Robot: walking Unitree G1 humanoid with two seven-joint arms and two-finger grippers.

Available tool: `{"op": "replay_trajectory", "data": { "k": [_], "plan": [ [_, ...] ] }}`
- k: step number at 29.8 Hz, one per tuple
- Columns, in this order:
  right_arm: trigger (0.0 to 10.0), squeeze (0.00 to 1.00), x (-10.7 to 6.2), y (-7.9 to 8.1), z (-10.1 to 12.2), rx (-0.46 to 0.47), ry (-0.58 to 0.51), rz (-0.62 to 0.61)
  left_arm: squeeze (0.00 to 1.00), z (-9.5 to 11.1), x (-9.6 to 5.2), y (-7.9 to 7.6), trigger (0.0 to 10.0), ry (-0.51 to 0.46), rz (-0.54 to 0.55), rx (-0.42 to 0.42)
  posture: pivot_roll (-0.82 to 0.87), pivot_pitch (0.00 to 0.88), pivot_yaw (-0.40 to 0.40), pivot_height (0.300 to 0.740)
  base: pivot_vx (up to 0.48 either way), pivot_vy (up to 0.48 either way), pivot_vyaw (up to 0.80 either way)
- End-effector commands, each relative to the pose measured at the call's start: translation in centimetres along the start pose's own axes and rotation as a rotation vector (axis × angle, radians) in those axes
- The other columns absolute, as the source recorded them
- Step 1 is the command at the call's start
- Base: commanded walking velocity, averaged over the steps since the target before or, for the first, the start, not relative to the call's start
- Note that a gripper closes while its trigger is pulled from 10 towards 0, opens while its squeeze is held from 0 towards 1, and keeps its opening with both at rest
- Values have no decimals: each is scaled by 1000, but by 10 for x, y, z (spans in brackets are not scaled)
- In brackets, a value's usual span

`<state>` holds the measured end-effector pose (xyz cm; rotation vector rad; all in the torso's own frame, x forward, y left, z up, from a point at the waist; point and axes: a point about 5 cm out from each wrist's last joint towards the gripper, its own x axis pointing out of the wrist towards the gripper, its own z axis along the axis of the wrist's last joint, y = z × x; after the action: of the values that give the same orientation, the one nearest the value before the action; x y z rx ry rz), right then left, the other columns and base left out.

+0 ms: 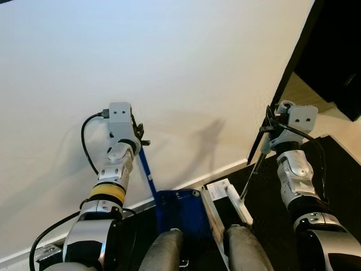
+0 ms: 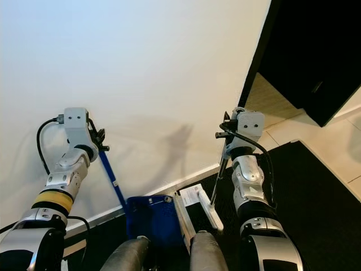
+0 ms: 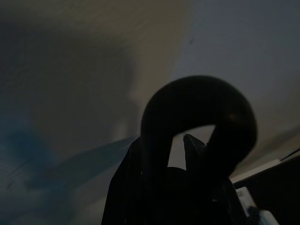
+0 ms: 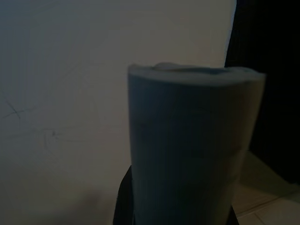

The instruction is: Sweep floor

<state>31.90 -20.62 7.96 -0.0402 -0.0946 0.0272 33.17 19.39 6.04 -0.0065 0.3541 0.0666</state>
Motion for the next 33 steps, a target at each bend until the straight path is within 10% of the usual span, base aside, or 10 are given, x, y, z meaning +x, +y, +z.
{"op": "replay_trajectory", "data": {
  "k": [1,19,33],
  "plan": [
    [10000,0,2,0,6,-3,-32,3,0,9,0,10,10000,-30,35,13,-124,0,111,740,0,0,0],
    [10000,0,1,5,3,7,-23,9,0,8,-1,7,10000,-23,29,26,-122,0,116,740,0,0,0],
    [10000,0,1,6,1,-11,-9,13,0,7,-2,4,10000,-22,16,26,-123,0,114,740,0,0,800]
  ]
}}
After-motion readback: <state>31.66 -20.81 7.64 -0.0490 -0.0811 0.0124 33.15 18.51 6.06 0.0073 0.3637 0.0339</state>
